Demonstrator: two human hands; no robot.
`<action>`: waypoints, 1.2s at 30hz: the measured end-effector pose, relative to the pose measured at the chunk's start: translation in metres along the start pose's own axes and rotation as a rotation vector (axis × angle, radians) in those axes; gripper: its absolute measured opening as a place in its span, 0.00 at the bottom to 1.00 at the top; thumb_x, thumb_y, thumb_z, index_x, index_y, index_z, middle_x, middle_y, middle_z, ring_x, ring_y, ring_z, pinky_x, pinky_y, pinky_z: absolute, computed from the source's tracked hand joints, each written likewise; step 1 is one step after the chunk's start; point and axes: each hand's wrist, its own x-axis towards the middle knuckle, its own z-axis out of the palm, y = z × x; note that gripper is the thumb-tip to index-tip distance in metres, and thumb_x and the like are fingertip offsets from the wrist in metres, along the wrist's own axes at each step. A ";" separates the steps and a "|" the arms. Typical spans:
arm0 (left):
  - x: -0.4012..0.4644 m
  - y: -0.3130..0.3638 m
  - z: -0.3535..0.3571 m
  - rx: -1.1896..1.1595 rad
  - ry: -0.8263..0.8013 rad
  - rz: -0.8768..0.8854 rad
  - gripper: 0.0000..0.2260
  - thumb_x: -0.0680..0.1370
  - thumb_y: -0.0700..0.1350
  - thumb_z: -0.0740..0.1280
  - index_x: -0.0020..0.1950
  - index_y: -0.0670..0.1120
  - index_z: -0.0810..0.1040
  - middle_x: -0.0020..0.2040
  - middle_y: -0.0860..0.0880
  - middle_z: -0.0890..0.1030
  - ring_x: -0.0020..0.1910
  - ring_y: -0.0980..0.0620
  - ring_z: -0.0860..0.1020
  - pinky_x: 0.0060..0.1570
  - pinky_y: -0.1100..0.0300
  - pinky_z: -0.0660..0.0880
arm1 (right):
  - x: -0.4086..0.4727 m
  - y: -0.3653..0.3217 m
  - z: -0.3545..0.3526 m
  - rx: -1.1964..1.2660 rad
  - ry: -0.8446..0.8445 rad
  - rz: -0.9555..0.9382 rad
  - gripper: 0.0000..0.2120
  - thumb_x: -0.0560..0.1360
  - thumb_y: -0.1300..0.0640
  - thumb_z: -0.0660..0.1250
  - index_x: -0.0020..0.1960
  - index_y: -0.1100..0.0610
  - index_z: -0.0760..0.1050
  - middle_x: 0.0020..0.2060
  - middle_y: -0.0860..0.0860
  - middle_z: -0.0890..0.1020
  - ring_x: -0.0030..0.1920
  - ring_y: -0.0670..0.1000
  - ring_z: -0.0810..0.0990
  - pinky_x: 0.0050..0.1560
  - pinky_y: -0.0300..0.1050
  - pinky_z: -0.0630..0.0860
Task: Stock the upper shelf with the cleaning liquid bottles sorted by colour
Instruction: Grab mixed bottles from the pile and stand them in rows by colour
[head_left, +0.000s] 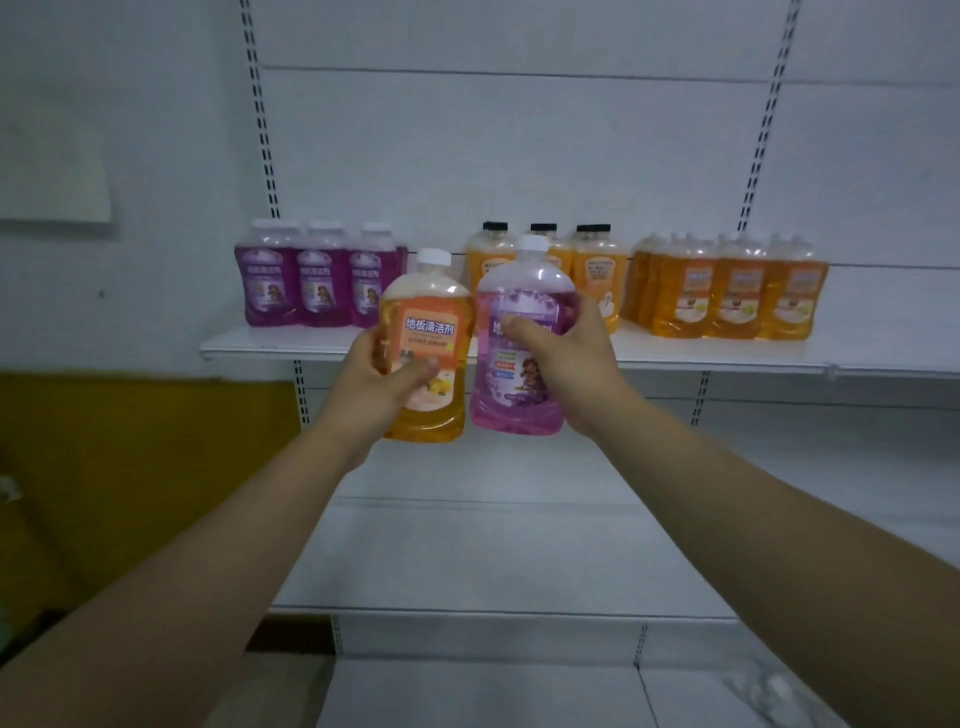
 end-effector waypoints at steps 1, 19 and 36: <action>0.006 0.002 0.000 -0.004 0.021 0.013 0.21 0.73 0.44 0.72 0.64 0.49 0.70 0.54 0.51 0.81 0.50 0.51 0.81 0.52 0.52 0.78 | 0.007 -0.001 0.000 -0.004 -0.008 -0.011 0.29 0.70 0.56 0.75 0.66 0.50 0.66 0.53 0.48 0.79 0.50 0.49 0.81 0.42 0.45 0.80; 0.076 -0.005 0.012 0.095 0.186 0.087 0.22 0.73 0.47 0.72 0.65 0.48 0.71 0.53 0.51 0.81 0.49 0.52 0.81 0.43 0.59 0.77 | 0.092 0.023 -0.016 -0.022 -0.037 -0.081 0.30 0.69 0.57 0.77 0.65 0.51 0.66 0.51 0.46 0.79 0.50 0.47 0.81 0.48 0.47 0.80; 0.153 -0.024 -0.197 0.221 0.356 0.110 0.25 0.75 0.44 0.70 0.70 0.47 0.66 0.55 0.52 0.75 0.51 0.53 0.76 0.46 0.60 0.72 | 0.152 0.069 0.186 -0.026 -0.074 -0.105 0.28 0.69 0.58 0.77 0.62 0.53 0.64 0.51 0.48 0.79 0.49 0.48 0.81 0.49 0.50 0.80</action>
